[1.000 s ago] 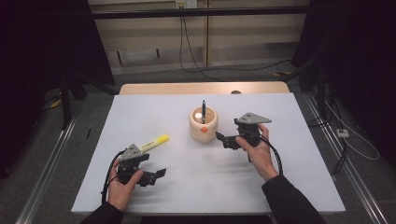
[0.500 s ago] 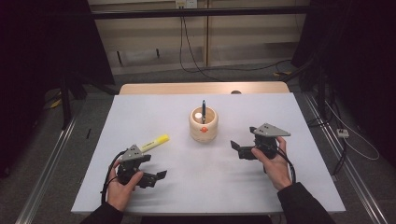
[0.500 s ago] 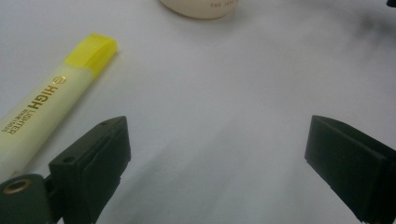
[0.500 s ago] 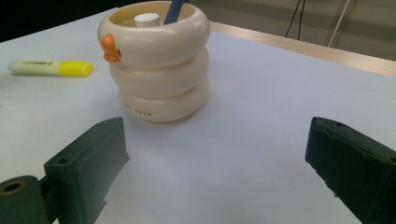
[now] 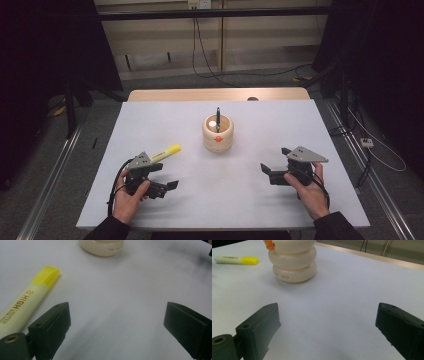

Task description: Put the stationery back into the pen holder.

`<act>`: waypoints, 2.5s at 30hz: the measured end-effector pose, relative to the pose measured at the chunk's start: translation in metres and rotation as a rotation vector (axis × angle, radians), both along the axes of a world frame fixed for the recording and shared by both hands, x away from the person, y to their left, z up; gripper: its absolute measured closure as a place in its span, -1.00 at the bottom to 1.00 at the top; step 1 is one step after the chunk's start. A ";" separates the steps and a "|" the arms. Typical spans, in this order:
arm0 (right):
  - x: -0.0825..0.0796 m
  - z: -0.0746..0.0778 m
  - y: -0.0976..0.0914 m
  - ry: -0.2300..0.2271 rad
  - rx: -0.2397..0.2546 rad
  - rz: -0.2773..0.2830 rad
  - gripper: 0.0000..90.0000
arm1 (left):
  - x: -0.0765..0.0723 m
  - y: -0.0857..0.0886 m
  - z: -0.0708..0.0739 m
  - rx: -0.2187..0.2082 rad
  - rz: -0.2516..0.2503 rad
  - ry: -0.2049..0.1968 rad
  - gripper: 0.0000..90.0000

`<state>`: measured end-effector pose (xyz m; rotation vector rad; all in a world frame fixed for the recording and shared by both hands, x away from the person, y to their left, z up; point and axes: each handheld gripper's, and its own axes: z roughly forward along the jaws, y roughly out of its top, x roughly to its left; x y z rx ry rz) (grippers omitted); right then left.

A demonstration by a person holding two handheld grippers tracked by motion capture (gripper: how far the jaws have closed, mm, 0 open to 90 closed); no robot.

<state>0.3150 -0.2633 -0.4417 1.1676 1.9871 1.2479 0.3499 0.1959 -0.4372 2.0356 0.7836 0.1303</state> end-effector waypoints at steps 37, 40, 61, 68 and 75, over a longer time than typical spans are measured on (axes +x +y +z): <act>-0.035 -0.007 -0.021 0.003 0.018 -0.017 -0.87 | 0.058 -0.012 0.028 0.124 0.078 -0.019 -0.82; -0.034 -0.008 -0.021 0.004 0.018 -0.014 -0.87 | 0.063 -0.013 0.031 0.127 0.073 -0.031 -0.82; -0.033 -0.011 -0.018 0.018 0.013 -0.009 -0.87 | 0.098 -0.019 0.041 0.129 0.061 -0.015 -0.81; -0.033 -0.011 -0.019 0.016 0.017 -0.009 -0.87 | 0.113 -0.027 0.040 0.167 0.043 -0.020 -0.81; -0.033 -0.011 -0.018 0.015 0.017 -0.008 -0.87 | 0.125 -0.031 0.035 0.198 0.037 -0.020 -0.81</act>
